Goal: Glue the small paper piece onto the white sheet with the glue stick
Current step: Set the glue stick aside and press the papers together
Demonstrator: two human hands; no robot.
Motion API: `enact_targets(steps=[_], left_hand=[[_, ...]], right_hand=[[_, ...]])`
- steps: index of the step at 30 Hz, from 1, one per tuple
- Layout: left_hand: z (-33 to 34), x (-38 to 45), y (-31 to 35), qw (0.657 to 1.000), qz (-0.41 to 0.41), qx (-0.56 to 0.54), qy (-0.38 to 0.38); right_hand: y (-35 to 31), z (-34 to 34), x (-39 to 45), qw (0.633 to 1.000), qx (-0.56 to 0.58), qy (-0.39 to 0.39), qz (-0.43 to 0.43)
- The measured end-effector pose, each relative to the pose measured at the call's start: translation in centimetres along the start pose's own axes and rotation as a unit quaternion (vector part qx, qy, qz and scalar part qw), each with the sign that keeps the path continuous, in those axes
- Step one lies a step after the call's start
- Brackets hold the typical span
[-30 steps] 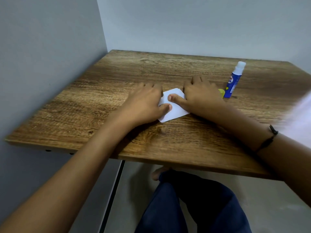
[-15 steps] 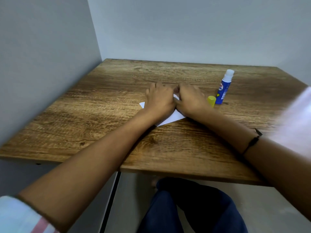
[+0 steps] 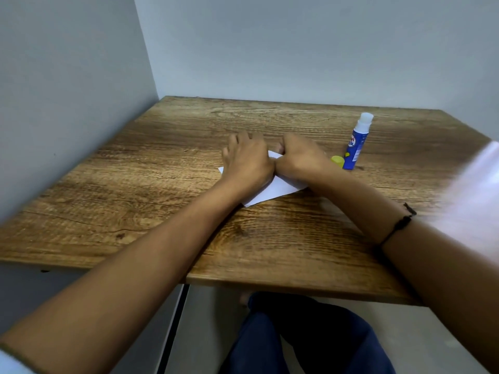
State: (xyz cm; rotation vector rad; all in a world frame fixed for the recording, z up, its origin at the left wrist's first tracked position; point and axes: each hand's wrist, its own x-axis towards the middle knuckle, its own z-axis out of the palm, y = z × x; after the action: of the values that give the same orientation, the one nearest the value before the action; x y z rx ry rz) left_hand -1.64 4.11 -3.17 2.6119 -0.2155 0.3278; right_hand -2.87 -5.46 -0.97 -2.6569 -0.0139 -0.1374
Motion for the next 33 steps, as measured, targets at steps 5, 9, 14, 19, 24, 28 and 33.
enact_targets(steps=[5, 9, 14, 19, 24, 28, 33], left_hand=[[-0.6, 0.0, -0.3, 0.990, 0.010, -0.135, 0.046], [-1.5, 0.2, -0.3, 0.970, 0.039, -0.229, 0.069], [-2.1, 0.9, -0.4, 0.970, 0.057, -0.230, 0.055], [-2.1, 1.1, -0.7, 0.970, 0.054, -0.223, 0.075], [-2.3, 1.1, -1.1, 0.965, 0.040, -0.217, 0.139], [-2.6, 1.2, -1.9, 0.944, -0.042, -0.258, 0.201], [-2.3, 0.5, -2.1, 0.956, -0.061, -0.224, 0.180]], right_hand=[[0.5, 0.2, 0.6, 0.987, 0.140, 0.067, -0.026], [1.2, 0.0, 1.2, 0.973, 0.213, 0.075, -0.052], [1.1, -0.2, 1.2, 0.964, 0.221, 0.105, -0.105], [1.0, -0.2, 1.1, 0.972, 0.174, 0.113, -0.112], [1.2, -0.7, 1.3, 0.969, 0.224, 0.065, -0.079], [1.5, -1.1, 1.0, 0.942, 0.334, 0.012, -0.043], [1.5, -1.1, 0.9, 0.907, 0.418, 0.058, -0.005]])
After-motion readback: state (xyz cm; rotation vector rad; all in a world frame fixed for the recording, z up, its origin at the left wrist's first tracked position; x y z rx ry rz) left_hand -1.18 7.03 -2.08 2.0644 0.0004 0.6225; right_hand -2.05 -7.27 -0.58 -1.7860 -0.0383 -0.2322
